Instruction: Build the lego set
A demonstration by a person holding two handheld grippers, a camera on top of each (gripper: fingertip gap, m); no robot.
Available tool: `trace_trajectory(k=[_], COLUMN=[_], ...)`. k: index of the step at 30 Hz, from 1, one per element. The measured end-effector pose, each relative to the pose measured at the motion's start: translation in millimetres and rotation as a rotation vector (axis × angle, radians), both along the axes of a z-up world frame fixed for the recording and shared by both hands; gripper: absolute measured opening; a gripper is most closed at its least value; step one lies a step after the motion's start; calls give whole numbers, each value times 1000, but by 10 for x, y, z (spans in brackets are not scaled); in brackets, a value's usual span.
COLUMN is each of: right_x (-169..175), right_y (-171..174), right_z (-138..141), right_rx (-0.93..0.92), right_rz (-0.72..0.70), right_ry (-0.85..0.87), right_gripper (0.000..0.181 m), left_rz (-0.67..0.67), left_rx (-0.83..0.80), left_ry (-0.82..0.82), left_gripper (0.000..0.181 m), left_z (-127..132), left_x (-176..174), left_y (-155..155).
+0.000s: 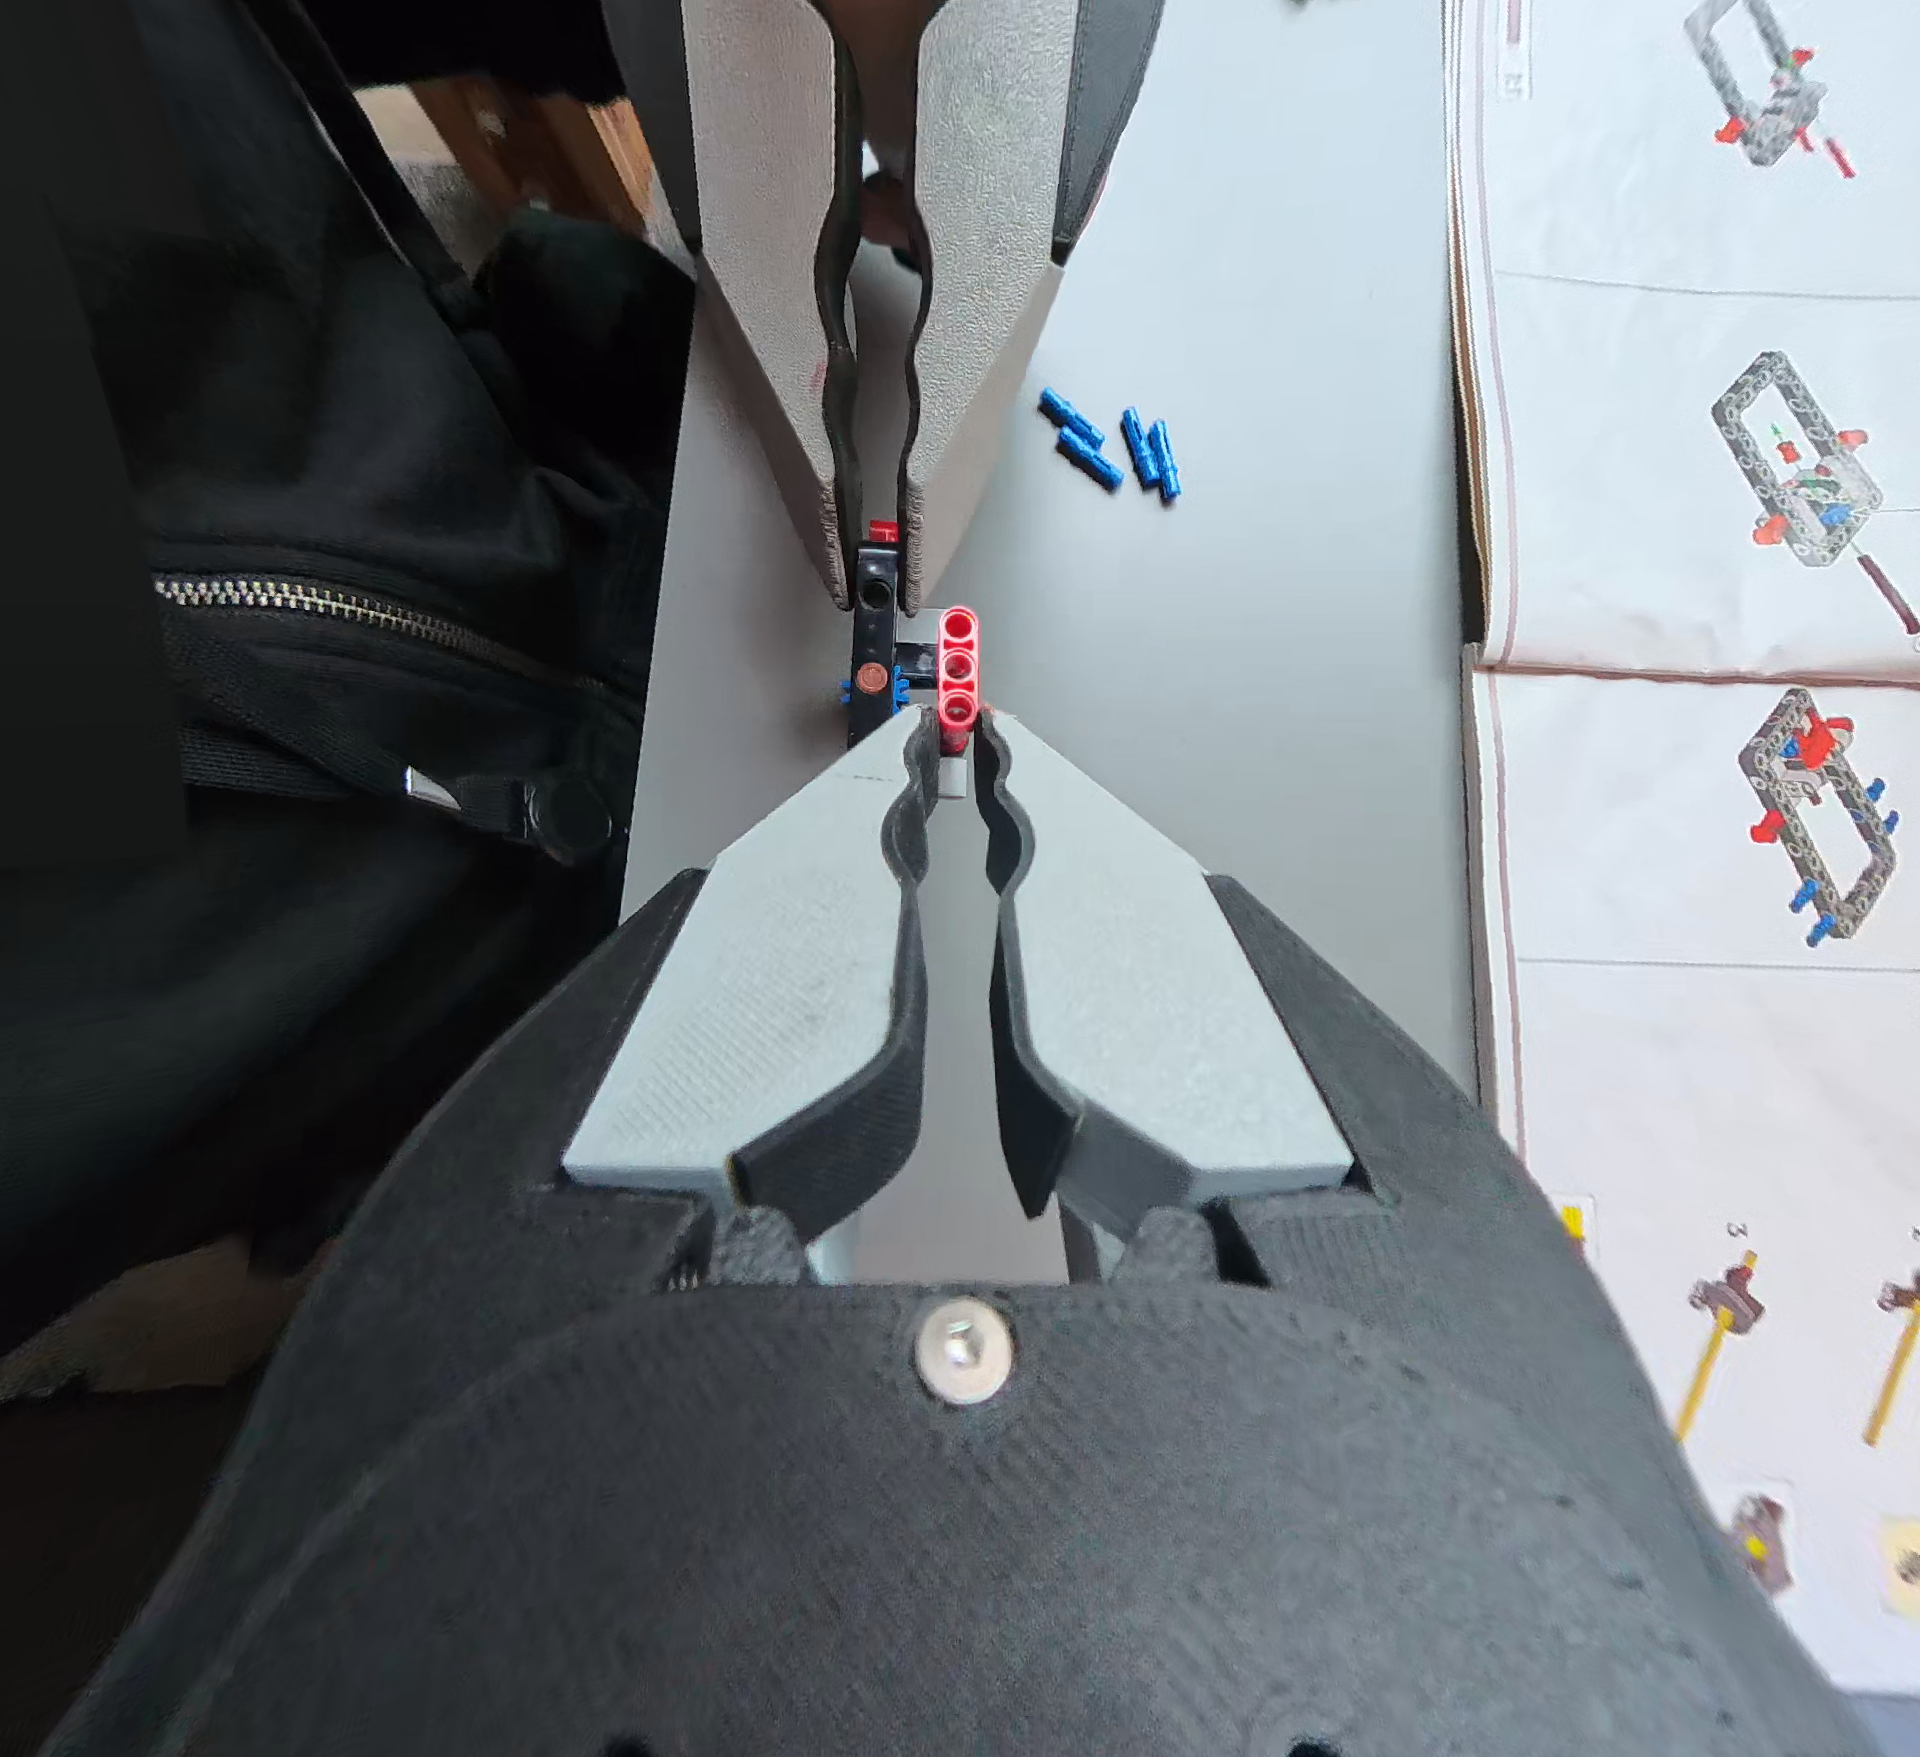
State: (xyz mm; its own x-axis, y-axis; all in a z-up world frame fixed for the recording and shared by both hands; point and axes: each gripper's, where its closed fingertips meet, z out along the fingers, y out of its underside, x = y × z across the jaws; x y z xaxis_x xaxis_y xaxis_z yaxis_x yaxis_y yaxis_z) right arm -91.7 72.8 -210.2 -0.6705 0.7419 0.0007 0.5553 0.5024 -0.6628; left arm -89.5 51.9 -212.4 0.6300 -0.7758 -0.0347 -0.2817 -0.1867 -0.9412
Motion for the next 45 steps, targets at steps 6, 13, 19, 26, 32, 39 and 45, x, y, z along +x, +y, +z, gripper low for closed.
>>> trace_trajectory(k=[6,13,19,26,32,39,45], right_x=[48,19,46,75,24,35,-4], right_y=[-43,-38,-37,-32,-67,-35,-11], right_z=[0,-7,-9,180,113,-22,-39], right_rx=[-159,-167,-99,-115,89,268,301], right_rz=[13,17,10,38,27,48,62], right_ry=[14,98,4,-102,-353,-462,-409], right_gripper=[4,4,6,23,15,5,5], left_rz=[-25,-24,-54,-65,-61,-60,-40], left_rx=[13,13,0,-3,-4,-27,-31], left_ry=[9,14,25,49,51,35,13], left_gripper=[6,5,6,6,6,6,6], left_z=[-2,-3,-5,-7,-7,-6,-2], left_x=[33,11,34,37,37,9,-23], left_y=[-29,-25,-47,-55,-22,-16,-4])
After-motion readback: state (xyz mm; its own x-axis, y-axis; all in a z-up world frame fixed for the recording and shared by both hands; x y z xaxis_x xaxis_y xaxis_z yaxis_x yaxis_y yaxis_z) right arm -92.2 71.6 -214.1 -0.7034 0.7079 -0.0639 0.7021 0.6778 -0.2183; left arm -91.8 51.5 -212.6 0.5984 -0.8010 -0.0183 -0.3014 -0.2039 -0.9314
